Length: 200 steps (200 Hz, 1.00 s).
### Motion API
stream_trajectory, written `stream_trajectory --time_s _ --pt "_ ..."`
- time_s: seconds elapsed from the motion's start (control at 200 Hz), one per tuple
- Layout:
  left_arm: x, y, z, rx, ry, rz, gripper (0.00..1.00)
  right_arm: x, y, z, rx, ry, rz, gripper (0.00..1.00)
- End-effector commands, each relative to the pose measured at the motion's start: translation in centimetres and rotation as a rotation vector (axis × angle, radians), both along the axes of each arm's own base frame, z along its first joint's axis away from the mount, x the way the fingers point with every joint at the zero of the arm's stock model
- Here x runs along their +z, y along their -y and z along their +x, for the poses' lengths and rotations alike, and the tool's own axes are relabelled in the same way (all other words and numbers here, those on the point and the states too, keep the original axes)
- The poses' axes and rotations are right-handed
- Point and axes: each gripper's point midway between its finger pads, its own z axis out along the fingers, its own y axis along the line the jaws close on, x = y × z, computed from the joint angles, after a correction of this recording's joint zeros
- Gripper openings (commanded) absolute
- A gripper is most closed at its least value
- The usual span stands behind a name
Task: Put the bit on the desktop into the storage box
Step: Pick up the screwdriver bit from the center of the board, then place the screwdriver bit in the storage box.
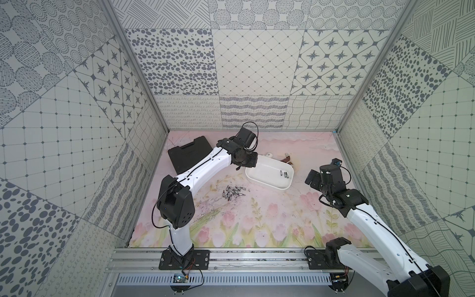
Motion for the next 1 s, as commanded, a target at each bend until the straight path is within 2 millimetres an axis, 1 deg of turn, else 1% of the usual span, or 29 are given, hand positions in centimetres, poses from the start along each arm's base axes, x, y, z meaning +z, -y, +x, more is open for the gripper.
stream_trajectory --time_s 0.0,0.235,0.385,0.485,0.595,0.72,0.82,0.996 --pt "-1.4 1.0 0.6 -0.072 0.003 0.086 0.03 1.5 -0.1 0.4 -0.005 0.064 0.031 0.97" --pt "-4.0 2.3 2.9 -0.101 0.021 0.161 0.02 1.6 -0.1 0.4 -0.006 0.067 0.033 0.97" --pt "-6.3 3.0 3.7 -0.121 -0.003 0.194 0.02 1.6 -0.1 0.5 -0.009 0.067 0.034 0.97" --pt "-8.1 3.1 4.3 -0.127 -0.014 0.225 0.02 1.5 -0.1 0.6 -0.006 0.064 0.037 0.97" --pt "-9.5 3.3 4.9 -0.139 -0.018 0.254 0.02 1.4 -0.2 0.6 -0.003 0.061 0.039 0.97" --pt "-10.7 3.2 5.7 -0.155 -0.008 0.297 0.02 1.3 -0.3 0.5 -0.001 0.057 0.044 0.97" --pt "-11.5 2.5 6.3 -0.143 -0.007 0.353 0.02 1.1 -0.3 0.4 0.003 0.055 0.046 0.97" --pt "-13.0 2.2 6.6 -0.140 -0.027 0.388 0.02 1.2 -0.3 0.4 0.003 0.058 0.049 0.97"
